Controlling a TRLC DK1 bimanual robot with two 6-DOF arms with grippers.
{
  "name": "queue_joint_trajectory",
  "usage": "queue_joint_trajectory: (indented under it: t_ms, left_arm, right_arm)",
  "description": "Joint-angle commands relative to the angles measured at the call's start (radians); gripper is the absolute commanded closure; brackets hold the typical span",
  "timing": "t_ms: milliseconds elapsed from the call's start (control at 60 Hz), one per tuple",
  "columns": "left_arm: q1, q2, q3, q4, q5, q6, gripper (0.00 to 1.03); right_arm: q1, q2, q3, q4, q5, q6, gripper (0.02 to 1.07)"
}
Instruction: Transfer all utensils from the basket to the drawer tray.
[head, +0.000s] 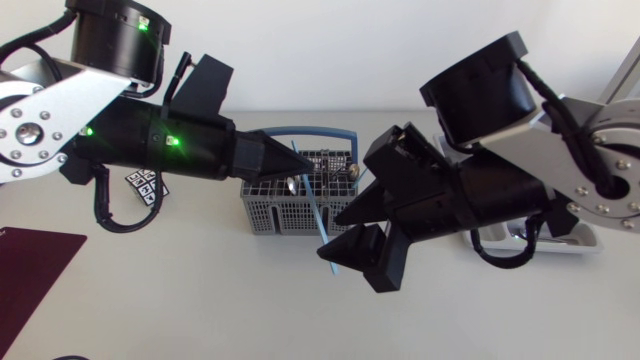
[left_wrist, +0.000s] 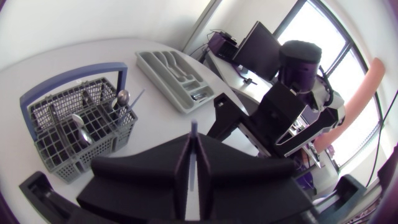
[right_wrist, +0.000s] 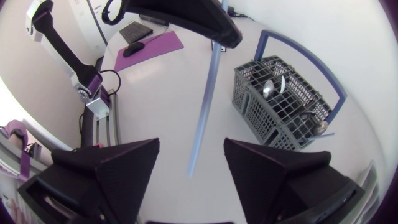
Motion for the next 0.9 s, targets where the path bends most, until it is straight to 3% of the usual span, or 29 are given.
queue_joint_trajectory:
  t_ms: [0, 417, 783, 850, 883]
  left_arm:
    - [-0.011, 0.017, 0.032, -0.003, 0.015, -0.024, 0.99]
    - [-0.008, 0.008, 0.028, -0.002, 0.018, -0.024, 0.99]
    - [-0.007, -0.003, 0.025, -0.002, 0.030, -0.033, 0.99]
    - [-0.007, -0.004, 0.025, -0.002, 0.030, -0.035, 0.98]
    - [-0.007, -0.004, 0.026, -0.002, 0.030, -0.036, 0.91]
  right_arm:
    - [0.010, 0.021, 0.025, 0.023, -0.008, 0.021, 0.54]
    - [0.001, 0.058, 0.030, 0.034, -0.013, 0.035, 0.91]
    - [0.004, 0.078, 0.039, 0.006, -0.042, 0.037, 1.00]
    - [0.004, 0.078, 0.037, 0.001, -0.046, 0.035, 1.00]
    - [0.004, 0.078, 0.037, -0.002, -0.048, 0.035, 1.00]
